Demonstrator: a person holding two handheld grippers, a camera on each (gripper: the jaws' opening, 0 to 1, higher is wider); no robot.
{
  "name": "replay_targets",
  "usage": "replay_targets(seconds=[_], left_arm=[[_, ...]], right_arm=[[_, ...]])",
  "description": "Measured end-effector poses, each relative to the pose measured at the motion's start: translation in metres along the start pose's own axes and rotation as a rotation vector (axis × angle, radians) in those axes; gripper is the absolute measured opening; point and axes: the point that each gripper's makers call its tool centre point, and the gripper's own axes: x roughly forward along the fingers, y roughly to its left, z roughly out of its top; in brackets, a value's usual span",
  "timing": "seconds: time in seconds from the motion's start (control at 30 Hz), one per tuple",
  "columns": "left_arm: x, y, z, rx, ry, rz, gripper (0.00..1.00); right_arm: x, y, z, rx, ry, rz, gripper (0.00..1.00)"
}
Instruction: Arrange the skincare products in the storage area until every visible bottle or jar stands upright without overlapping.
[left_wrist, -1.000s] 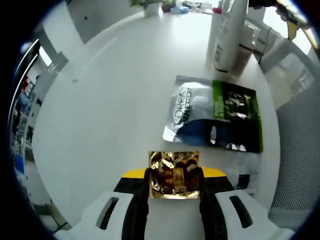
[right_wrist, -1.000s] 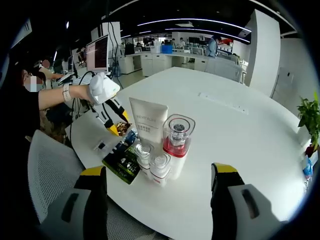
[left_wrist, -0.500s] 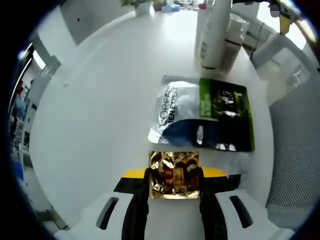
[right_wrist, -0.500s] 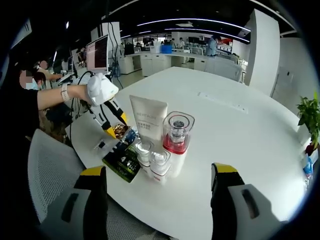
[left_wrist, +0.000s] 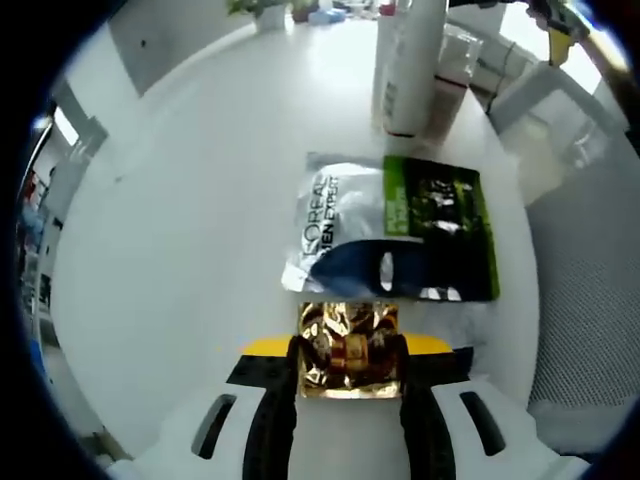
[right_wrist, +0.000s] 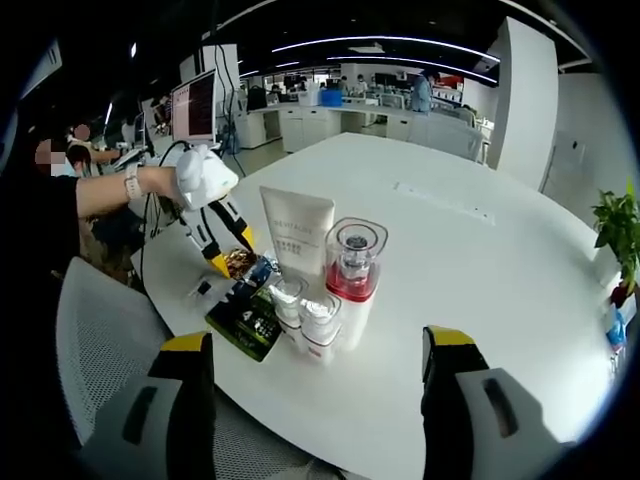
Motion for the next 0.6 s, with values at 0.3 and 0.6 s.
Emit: replay_targets(seconds=[0.3, 0.6], left_arm=[[0.0008, -0.0016, 0.002, 0.031, -0.004, -0.007, 0.37], [0.0, 0.0004, 0.0038, 0.058, -0.001, 0.022, 0.41]], right_arm=[[-0.0011, 0.0013, -0.0016, 0.003, 0.004, 0.0, 0.86], [-0.0018, 0.0017, -0.0003, -0.001, 0.003, 0.0, 0.86]])
